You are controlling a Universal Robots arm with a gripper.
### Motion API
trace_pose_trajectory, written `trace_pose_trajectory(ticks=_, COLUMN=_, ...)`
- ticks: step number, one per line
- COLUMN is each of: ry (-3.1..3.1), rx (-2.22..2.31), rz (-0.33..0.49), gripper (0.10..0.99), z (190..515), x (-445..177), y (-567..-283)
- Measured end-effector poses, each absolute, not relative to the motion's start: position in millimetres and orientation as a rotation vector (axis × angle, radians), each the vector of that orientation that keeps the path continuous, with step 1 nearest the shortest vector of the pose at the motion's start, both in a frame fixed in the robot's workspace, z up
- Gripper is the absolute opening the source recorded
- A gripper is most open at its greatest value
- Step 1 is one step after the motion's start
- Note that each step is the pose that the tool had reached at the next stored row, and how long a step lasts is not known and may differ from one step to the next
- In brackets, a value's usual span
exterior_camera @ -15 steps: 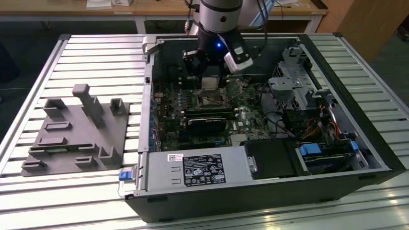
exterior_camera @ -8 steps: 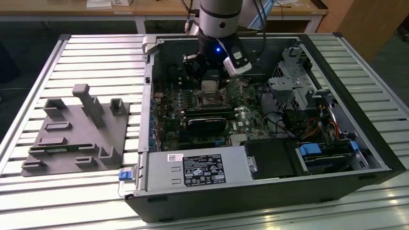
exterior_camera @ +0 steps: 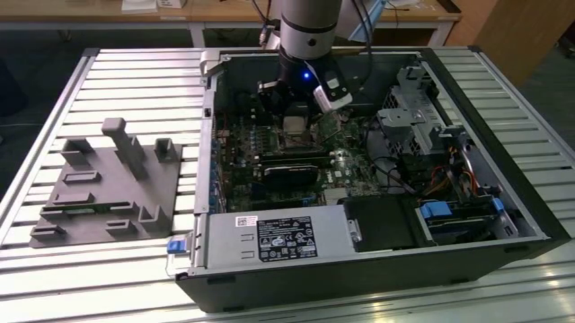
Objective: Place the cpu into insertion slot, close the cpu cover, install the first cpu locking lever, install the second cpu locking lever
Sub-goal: 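Place the cpu into insertion slot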
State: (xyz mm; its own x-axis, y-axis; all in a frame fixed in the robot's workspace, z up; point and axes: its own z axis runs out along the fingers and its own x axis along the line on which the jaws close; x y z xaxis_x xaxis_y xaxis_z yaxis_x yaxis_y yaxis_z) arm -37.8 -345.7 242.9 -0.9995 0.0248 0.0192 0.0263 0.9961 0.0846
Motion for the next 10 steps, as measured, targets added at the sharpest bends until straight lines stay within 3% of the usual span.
trace_pose_trajectory(ticks=10, ry=-3.121, rx=-0.04, rz=-0.124, gripper=0.541, z=231.1, x=-34.3, y=-338.1)
